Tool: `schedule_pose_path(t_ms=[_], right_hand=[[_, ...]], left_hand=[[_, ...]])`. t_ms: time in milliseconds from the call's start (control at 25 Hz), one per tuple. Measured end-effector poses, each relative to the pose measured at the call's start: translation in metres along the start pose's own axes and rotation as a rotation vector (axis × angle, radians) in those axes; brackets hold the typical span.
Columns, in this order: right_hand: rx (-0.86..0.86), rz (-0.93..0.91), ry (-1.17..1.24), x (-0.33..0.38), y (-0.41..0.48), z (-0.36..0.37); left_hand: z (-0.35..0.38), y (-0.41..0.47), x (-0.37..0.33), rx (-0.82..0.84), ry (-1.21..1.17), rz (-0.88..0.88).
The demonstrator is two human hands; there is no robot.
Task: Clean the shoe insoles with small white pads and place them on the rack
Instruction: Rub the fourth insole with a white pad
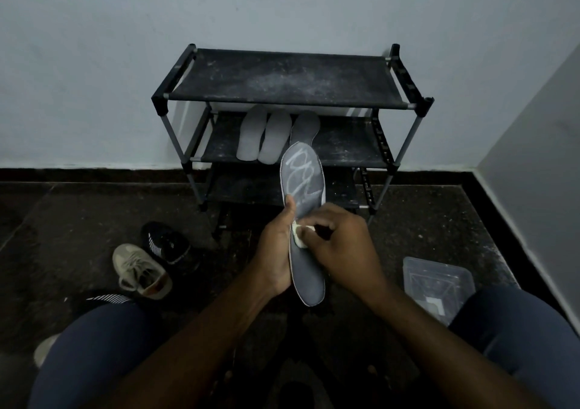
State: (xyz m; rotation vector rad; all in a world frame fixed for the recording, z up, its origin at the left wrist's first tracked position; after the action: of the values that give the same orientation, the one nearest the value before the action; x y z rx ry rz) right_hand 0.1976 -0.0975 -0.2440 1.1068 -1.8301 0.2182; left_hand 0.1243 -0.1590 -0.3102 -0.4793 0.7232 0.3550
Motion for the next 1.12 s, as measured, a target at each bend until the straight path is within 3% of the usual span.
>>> schedule_pose_path(t_ms=[160,360,560,720,920,1120], right_hand=[[0.117,-0.087,-0.01,0.013,-0.011,0.013],[-0.012,0.002,-0.004,0.001,-0.001,-0.001],[0.114,-0.054,-0.009,0.01,-0.013,0.012],[-0.008,0.054,-0.021,-0.005,0.0,-0.004],[0.119,-0.054,-0.051,0.006,-0.012,0.01],[0.017,0.018,-0.057,-0.003,0.002,-0.005]], left_hand=[[-0.006,0.001,-0.001,-0.012,0.014,-0.023],[-0.001,0.0,0.003,0.005,0.014,-0.019],[-0.007,0.001,-0.001,-0.002,0.048,-0.028],[0.0,-0.001,0.002,0.018,0.026,-0.005],[-0.007,0.002,-0.001,0.008,0.032,0.004],[-0.004,0.003,0.002,0.002,0.036,0.009]])
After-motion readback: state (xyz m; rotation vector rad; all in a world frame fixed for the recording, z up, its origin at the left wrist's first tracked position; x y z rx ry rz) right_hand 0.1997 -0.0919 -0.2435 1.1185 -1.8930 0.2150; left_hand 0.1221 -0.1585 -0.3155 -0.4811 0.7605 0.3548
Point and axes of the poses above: each hand's wrist, its own y-axis towards the middle knuckle, its own z-axis out of the palm, x = y × z, the point moved 8 cm from there along y, towards the middle knuckle, and after that the axes turned 3 degrees about z, right-handed, at the moved point
